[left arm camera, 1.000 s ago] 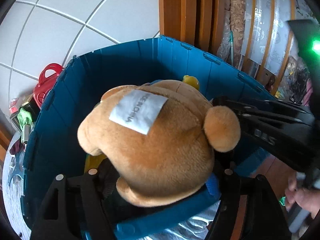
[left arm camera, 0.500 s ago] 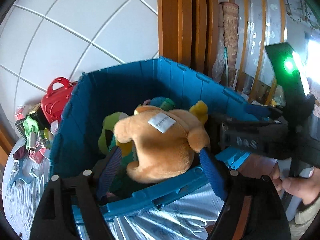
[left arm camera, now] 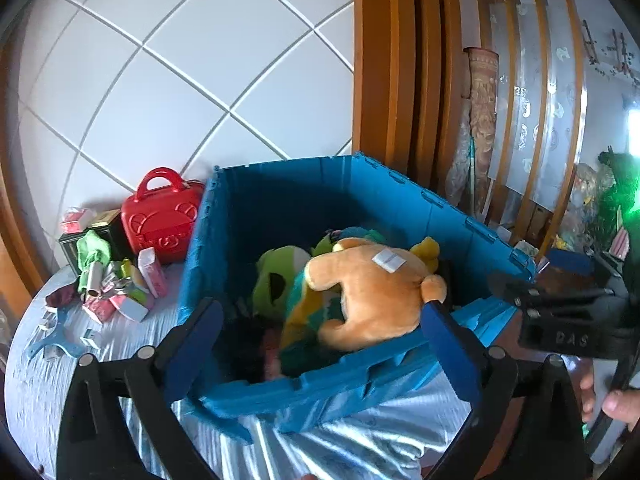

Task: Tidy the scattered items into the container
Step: 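Withdraw both tools upward away from the blue box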

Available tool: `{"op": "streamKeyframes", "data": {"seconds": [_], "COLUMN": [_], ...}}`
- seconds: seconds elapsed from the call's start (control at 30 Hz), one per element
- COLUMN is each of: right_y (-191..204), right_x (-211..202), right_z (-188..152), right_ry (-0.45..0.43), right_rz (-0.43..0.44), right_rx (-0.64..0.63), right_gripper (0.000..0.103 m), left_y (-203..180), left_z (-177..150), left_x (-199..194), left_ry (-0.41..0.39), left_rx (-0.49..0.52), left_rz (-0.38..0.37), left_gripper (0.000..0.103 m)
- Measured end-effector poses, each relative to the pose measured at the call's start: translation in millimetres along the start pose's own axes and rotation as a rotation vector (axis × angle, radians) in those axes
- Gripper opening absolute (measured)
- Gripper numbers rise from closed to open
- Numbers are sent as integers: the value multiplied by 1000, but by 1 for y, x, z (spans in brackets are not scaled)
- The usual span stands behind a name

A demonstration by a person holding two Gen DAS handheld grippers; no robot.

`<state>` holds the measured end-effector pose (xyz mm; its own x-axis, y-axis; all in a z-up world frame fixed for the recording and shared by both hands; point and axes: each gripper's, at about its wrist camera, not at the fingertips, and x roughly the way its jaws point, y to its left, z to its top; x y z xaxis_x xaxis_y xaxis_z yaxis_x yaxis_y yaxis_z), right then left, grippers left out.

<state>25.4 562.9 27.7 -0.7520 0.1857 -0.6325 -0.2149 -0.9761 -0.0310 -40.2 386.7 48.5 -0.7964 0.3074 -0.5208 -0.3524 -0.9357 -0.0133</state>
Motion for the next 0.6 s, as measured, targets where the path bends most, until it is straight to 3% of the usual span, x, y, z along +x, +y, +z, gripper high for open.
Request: {"op": "streamKeyframes", "data": {"seconds": [0.2, 0.6], "right_y": [23, 48], "right_x": [-24, -51], "right_z": [-12, -12], "right_ry": [19, -26], "right_rz": [-36, -62], "right_rx": [-8, 4], "right_gripper": [103, 103], "left_y": [17, 29], "left_z": [-4, -1], "left_x": [-12, -27], "left_ry": [59, 68], "left_rx": [-3, 12], "left_rz": [-32, -56], "left_gripper": [102, 102]}}
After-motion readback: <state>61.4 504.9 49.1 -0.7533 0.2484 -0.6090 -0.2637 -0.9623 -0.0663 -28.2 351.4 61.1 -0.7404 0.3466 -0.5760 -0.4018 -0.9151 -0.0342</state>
